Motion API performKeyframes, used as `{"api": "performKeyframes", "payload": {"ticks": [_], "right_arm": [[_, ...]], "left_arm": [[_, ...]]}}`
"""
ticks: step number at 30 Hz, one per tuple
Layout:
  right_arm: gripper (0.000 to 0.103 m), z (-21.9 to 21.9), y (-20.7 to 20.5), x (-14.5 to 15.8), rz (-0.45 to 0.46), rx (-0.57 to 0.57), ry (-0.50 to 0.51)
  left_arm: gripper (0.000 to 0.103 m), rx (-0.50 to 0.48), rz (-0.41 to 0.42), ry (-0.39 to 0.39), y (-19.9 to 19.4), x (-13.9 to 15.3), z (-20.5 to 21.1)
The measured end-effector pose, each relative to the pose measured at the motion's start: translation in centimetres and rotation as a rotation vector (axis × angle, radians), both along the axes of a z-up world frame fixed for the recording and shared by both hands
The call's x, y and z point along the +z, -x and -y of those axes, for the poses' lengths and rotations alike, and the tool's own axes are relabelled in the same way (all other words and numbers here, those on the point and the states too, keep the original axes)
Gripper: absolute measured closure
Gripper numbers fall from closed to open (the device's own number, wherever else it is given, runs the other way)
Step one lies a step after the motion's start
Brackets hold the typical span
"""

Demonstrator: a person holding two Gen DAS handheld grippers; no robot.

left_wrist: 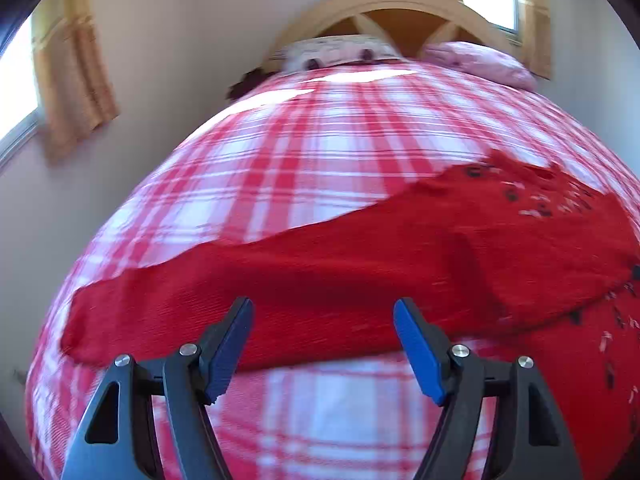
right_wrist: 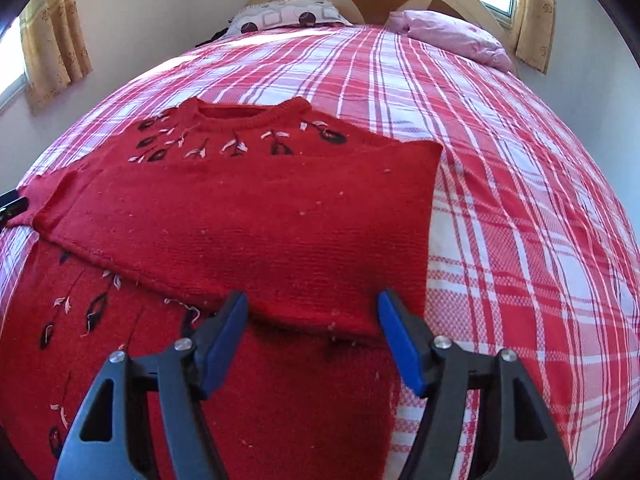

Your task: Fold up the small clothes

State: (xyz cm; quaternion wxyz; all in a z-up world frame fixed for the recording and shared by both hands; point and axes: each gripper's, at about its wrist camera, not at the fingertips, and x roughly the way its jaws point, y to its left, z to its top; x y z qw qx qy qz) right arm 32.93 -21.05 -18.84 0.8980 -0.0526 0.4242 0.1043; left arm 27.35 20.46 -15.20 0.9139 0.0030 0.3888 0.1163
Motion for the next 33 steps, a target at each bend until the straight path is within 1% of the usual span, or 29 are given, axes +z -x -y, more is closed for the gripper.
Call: {"api": "performKeyframes", "payload": {"ticks": [2,6,10,12,14,16,19,22,25,26,27,28,29,30,31,33], "right_arm": [[0.033,0.2,0.0,0.1,0.000,-0.016,-0.021],[0.033,0.1,0.3,0.3,0.009,-0.016,-0.025],[0.031,0.3,0.5,0.2,0.022,-0.012,-0.041],[0.031,0.3,0.6,0.2,0.027,-0.010,-0.045],[0.031,0.3,0.7,0.1,0.030,-0.009,-0.043],[0.030,0.1,0.7,0.1,0.031,-0.007,-0.035],[0.027,-0.2,0.7,0.0,0.032,-0.002,-0.012],[0.025,-0.5,0.8,-0.2,0.034,0.004,0.015],[0.024,-0.7,0.8,-0.2,0.035,0.006,0.027],[0.024,-0.7,0.8,-0.2,0.036,0.006,0.027],[0.024,-0.6,0.8,-0.2,0.037,0.006,0.025],[0.024,-0.7,0.8,-0.2,0.037,0.006,0.025],[0.024,-0.7,0.8,-0.3,0.038,0.006,0.025],[0.024,-0.7,0.8,-0.3,0.039,0.006,0.026],[0.024,-0.7,0.8,-0.3,0.039,0.006,0.026],[0.024,-0.8,0.8,-0.3,0.040,0.006,0.029]], "left_arm": [[0.030,0.065,-0.004,-0.010,1.1,0.2,-2.5],[0.030,0.212,-0.015,-0.075,3.8,0.5,-8.6],[0.030,0.373,-0.023,-0.092,6.3,0.4,-14.8],[0.030,0.440,-0.036,-0.074,7.2,0.0,-17.3],[0.030,0.498,-0.037,-0.016,8.0,-0.6,-19.7],[0.030,0.533,-0.035,0.029,8.5,-1.2,-20.9],[0.030,0.540,-0.029,0.114,8.7,-1.9,-22.0],[0.030,0.532,-0.023,0.129,7.9,-2.2,-22.2],[0.030,0.521,-0.041,0.164,6.8,-3.0,-22.5],[0.032,0.512,-0.043,0.180,6.6,-3.3,-22.6],[0.037,0.504,-0.048,0.187,6.3,-3.4,-22.4],[0.048,0.503,-0.044,0.180,6.2,-3.4,-22.4],[0.066,0.493,-0.036,0.179,6.2,-3.2,-22.3],[0.073,0.475,-0.032,0.184,6.0,-3.0,-22.2],[0.077,0.463,-0.032,0.183,5.8,-2.9,-22.0],[0.077,0.463,-0.034,0.177,5.6,-2.9,-21.9]]}}
